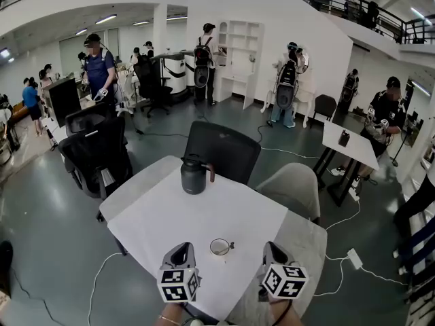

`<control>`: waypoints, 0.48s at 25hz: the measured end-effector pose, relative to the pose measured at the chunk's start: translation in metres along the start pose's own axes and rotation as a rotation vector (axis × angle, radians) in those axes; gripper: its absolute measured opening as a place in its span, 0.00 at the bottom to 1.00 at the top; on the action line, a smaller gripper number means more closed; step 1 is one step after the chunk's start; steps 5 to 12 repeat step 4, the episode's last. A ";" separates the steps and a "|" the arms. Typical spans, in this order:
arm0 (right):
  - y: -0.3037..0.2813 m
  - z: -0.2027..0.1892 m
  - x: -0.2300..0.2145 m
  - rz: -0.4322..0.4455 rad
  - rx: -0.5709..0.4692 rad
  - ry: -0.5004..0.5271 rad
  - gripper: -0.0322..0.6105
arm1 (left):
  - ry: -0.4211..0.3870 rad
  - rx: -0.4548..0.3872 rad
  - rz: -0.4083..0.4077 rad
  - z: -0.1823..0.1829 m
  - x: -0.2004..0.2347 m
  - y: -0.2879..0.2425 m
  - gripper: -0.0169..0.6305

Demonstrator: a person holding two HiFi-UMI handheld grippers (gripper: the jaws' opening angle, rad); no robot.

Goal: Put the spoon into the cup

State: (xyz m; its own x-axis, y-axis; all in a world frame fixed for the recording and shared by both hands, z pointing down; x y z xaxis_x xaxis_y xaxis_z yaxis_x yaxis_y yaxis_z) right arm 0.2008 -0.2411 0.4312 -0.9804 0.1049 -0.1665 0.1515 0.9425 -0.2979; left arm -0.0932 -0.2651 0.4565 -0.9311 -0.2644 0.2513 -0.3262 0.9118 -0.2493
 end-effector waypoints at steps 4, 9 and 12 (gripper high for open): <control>-0.002 -0.001 0.000 -0.001 0.004 0.001 0.10 | -0.006 0.001 0.005 0.000 0.001 -0.002 0.06; -0.002 -0.001 0.000 -0.001 0.004 0.001 0.10 | -0.006 0.001 0.005 0.000 0.001 -0.002 0.06; -0.002 -0.001 0.000 -0.001 0.004 0.001 0.10 | -0.006 0.001 0.005 0.000 0.001 -0.002 0.06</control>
Point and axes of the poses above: the fingertips, and each gripper's own axes: y backward along the fingers, x to its left, z out of its top, the point moved 10 cm from there along y, backward along the fingers, and after that the axes turned 4 degrees about y, right-handed, at the moved point
